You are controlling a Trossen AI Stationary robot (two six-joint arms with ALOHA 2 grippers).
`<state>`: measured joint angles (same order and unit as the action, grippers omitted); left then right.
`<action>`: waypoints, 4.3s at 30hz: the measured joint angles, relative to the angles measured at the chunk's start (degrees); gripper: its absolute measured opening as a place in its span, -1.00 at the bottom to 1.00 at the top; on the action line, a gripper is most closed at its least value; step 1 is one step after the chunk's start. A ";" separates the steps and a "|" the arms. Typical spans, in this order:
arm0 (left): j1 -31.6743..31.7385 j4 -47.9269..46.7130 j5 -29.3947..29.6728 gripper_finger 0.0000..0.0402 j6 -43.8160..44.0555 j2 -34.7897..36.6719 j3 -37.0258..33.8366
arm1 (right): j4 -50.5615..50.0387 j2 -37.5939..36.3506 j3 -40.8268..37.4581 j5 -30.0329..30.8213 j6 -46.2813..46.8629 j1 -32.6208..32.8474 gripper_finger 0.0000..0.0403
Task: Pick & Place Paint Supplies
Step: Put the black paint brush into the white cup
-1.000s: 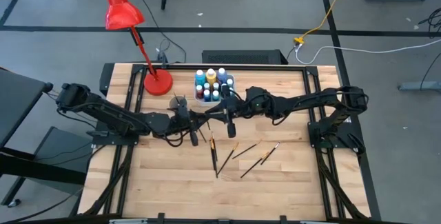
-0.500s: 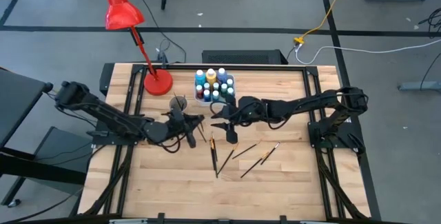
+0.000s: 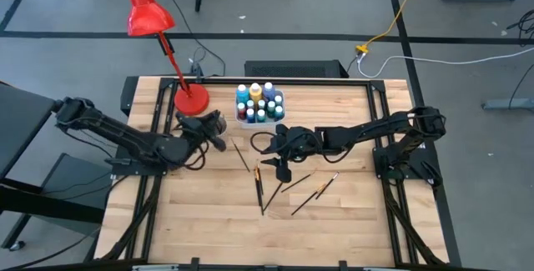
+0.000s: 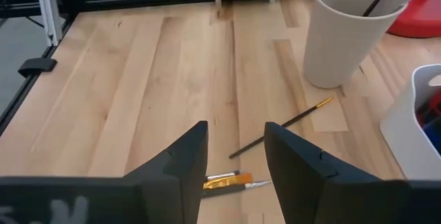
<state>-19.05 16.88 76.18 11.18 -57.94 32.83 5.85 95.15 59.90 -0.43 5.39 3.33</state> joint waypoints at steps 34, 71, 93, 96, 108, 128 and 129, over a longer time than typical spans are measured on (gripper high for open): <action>13.83 -24.72 -11.78 -0.27 27.65 -10.64 -0.06 | -26.57 0.04 -0.02 -1.42 10.02 6.12 -0.17; 13.81 -15.82 -15.42 -0.29 21.03 -10.64 -0.02 | -51.88 10.21 0.36 0.73 -20.35 2.14 -0.34; 13.81 -15.65 -19.10 -0.29 20.00 -10.64 -0.02 | -57.58 7.20 1.30 -3.21 -19.22 3.32 -0.98; 13.65 -13.76 -19.13 -0.29 19.84 -10.64 -0.04 | -58.70 4.49 4.04 -2.59 -18.81 4.27 -0.99; 10.75 13.91 -49.40 -0.29 2.01 -10.62 0.01 | -65.56 3.39 10.15 23.48 -29.43 12.43 -1.00; 10.82 6.24 -62.71 -0.29 30.17 -10.64 0.01 | -1.64 3.30 10.86 52.59 -99.66 16.29 -1.00; 10.83 7.38 -63.07 -0.29 31.13 -10.64 0.01 | -0.35 3.24 10.86 52.18 -101.73 16.29 -1.00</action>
<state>-8.22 24.26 13.11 42.31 -68.58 32.84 5.49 98.40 70.76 51.75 -96.34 19.62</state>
